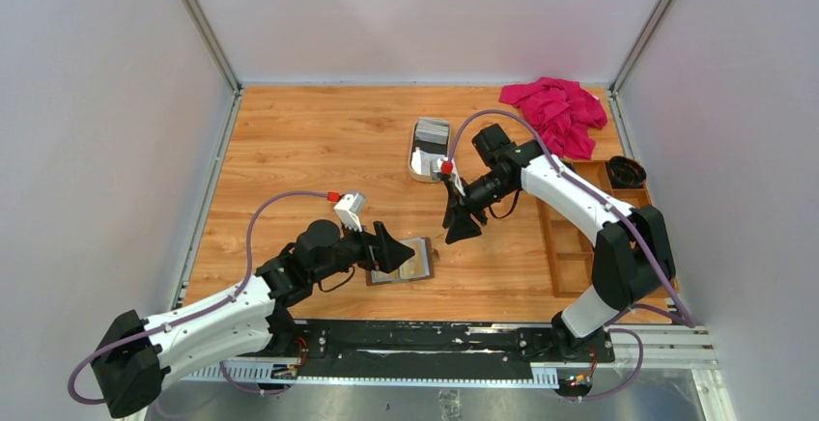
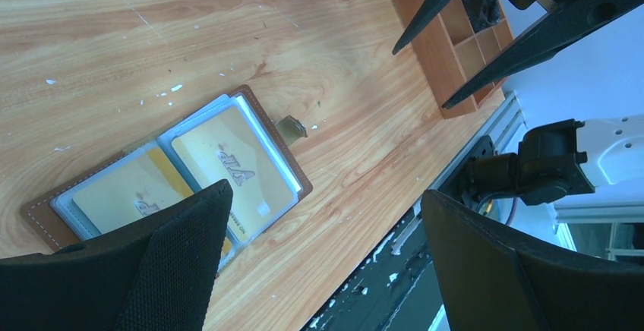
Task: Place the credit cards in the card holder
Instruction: Turn over the card slot in the card holder.
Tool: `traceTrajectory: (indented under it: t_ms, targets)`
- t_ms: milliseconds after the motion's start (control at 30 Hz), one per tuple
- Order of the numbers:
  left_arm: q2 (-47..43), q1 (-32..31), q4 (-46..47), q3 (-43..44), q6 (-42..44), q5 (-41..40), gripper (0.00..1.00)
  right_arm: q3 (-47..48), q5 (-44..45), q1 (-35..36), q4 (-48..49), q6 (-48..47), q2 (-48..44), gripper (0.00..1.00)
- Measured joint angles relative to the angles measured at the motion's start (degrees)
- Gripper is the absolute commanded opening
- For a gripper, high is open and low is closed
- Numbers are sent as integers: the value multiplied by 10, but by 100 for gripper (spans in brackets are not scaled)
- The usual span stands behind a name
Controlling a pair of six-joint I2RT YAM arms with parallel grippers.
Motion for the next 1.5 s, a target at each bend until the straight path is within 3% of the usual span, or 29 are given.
traceTrajectory:
  t_ms: [1200, 1333, 1500]
  targets:
    - [18, 0, 13, 0, -7, 10, 97, -3, -2, -6, 0, -1, 0, 51]
    - [32, 0, 24, 0, -9, 10, 94, -9, -2, -8, 14, 25, 0, 50]
    - [78, 0, 35, 0, -9, 8, 81, -28, -14, -8, 74, 117, 17, 46]
